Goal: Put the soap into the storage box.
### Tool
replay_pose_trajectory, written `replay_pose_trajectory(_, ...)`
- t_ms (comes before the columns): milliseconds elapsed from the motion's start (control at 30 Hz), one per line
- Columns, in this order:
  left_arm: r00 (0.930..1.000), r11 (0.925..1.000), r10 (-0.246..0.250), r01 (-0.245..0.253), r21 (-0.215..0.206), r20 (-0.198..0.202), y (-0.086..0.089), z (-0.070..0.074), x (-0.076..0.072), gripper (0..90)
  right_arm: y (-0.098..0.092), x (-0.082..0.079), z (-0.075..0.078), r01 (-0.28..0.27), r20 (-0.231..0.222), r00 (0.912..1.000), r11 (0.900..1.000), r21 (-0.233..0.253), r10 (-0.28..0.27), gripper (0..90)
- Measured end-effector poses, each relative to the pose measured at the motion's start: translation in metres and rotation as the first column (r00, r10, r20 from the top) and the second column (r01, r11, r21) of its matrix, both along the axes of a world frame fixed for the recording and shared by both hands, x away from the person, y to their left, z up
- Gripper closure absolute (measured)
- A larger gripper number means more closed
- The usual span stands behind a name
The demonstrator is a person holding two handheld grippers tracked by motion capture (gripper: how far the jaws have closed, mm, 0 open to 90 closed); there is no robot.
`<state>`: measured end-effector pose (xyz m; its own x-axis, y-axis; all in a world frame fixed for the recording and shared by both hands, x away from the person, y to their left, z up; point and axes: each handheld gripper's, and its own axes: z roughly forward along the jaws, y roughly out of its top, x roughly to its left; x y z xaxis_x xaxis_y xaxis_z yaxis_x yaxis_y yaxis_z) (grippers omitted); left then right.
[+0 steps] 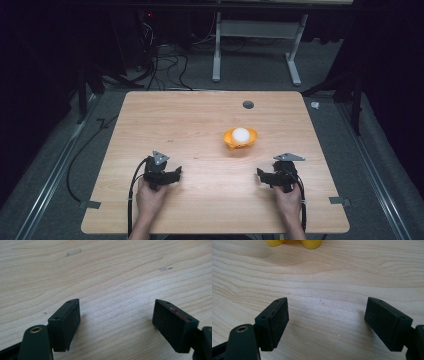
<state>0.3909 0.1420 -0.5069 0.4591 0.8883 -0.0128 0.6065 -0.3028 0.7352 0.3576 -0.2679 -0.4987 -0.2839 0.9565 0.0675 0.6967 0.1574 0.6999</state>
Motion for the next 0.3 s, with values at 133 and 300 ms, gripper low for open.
replay_pose_trajectory(133, 1.0, 1.0, 0.0, 0.0, 0.0, 0.0, 0.0, 0.0, 0.0, 22.9, 0.0027, -0.0009, -0.0017, 0.002, 0.015, 0.9999, 1.0, -0.016, -0.002, 19.9)
replay_pose_trajectory(300, 1.0, 1.0, 0.002, -0.002, 0.0, 0.001, -0.0001, 0.0, 0.0, 23.1, 0.0093, -0.0023, -0.0041, -0.009, 0.034, 0.9994, 0.997, -0.073, 0.012, 19.3)
